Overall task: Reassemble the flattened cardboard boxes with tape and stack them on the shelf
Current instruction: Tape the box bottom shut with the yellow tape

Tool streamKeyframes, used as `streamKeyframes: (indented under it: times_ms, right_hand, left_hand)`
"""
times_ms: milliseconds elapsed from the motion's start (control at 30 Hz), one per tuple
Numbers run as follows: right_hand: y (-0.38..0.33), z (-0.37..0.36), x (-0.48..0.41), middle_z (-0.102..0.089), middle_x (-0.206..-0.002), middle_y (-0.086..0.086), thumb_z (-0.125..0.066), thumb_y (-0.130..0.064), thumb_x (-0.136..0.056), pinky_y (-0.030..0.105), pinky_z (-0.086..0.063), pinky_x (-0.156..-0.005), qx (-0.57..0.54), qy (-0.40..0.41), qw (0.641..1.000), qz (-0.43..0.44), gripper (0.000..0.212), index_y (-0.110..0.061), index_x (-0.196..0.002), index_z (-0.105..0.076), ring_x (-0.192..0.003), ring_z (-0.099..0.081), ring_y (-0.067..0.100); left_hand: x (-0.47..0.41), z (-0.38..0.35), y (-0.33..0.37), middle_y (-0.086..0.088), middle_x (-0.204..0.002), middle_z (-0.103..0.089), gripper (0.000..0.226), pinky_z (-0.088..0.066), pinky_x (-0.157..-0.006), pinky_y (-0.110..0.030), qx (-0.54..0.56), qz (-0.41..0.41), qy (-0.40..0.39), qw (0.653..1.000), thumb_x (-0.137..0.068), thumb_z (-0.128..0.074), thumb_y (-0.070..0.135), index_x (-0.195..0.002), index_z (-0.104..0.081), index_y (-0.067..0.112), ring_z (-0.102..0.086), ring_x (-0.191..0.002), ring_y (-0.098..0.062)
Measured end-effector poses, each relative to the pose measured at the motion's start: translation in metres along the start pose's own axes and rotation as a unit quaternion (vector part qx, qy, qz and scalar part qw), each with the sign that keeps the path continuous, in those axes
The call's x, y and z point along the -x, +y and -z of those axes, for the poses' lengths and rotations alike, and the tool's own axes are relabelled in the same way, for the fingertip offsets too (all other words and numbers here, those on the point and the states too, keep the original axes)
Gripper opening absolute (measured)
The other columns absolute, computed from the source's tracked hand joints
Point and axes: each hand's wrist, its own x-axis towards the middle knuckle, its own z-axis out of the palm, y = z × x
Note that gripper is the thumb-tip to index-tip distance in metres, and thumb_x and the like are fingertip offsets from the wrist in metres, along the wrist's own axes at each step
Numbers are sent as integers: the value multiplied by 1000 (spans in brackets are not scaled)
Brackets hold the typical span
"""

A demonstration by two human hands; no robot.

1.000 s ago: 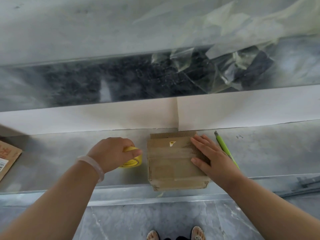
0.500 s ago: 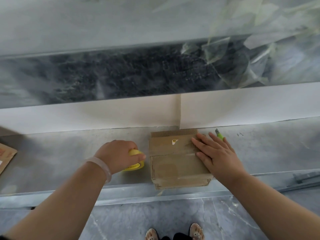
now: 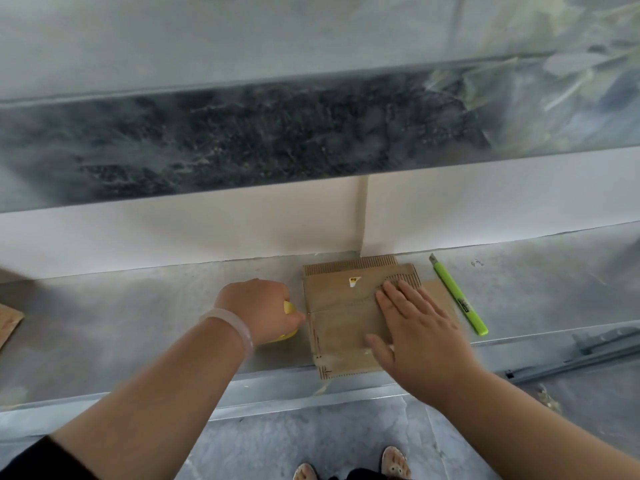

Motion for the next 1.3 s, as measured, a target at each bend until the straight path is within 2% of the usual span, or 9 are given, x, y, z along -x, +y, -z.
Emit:
streamKeyframes:
  times_ms: [100,267,433,600,733,933,1133,1200,1300]
  right_hand:
    - [-23,-2,-2,6,-164,9,7,-79,-78,37,12,-119,-20,2,999,-46,102,-14,-156,6,-151,10,25]
    - [-36,-16,-4,-29,-158,8,-17,-69,-96,38,-16,-115,3,4,999,40,83,-9,-149,-36,-145,-31,22]
    - [-28,-27,-5,-26,-160,4,-31,-77,-88,38,-16,-115,24,31,997,62,89,-16,-153,-29,-147,-24,18]
    - [-28,-34,-8,-32,-157,5,-45,-71,-81,40,-21,-114,25,72,995,66,87,-18,-150,-36,-145,-31,20]
    - [-25,-36,-10,-39,-154,5,-43,-67,-82,40,-25,-113,20,89,993,72,82,-17,-146,-43,-141,-37,21]
    - [-24,-37,-11,-38,-155,4,-42,-67,-83,40,-25,-113,24,83,994,72,81,-18,-148,-41,-142,-36,20]
    - [-23,-37,-9,-34,-157,3,-40,-67,-85,40,-23,-114,23,74,994,70,82,-18,-150,-37,-144,-31,19]
    - [-21,-38,-9,-33,-157,3,-41,-67,-85,40,-23,-114,25,80,994,72,81,-20,-151,-36,-145,-31,19]
    - [-20,-36,-8,-33,-157,3,-44,-67,-84,41,-22,-115,19,83,993,76,80,-23,-151,-36,-145,-31,20]
  left_hand:
    - [1,1,2,8,-88,-60,35,-41,-68,-29,-8,-8,5,1000,-86,-43,60,-91,-59,29,-55,-83,-17]
    - [1,3,5,5,-92,-64,41,-44,-70,-30,-18,-18,7,1000,-86,-42,62,-91,-62,27,-59,-87,-18]
    - [0,2,2,6,-92,-63,39,-43,-68,-30,9,-12,17,1000,-84,-45,65,-89,-58,28,-58,-86,-17]
    - [13,-11,-21,14,-94,-60,40,-45,-75,-28,215,-47,82,972,-73,-60,69,-92,-60,34,-56,-87,-8]
    - [27,-23,-48,18,-94,-59,44,-41,-79,-16,334,-145,116,924,-74,-43,68,-109,-59,47,-53,-89,5]
    - [22,-17,-47,18,-78,-46,70,-31,-72,-7,231,-155,95,956,-77,-34,73,-133,-54,36,-47,-76,3]
    - [13,-4,-38,1,-119,-56,54,-41,-91,-30,30,-119,14,992,-91,-45,61,-140,-46,37,-53,-114,-19]
    - [10,-2,-28,-2,-123,-57,52,-46,-92,-34,-12,-111,-13,994,-92,-46,58,-139,-47,35,-55,-115,-24]
    - [7,-2,-10,-3,-114,-60,45,-49,-79,-34,-78,-120,-12,990,-94,-44,54,-133,-53,32,-60,-103,-26]
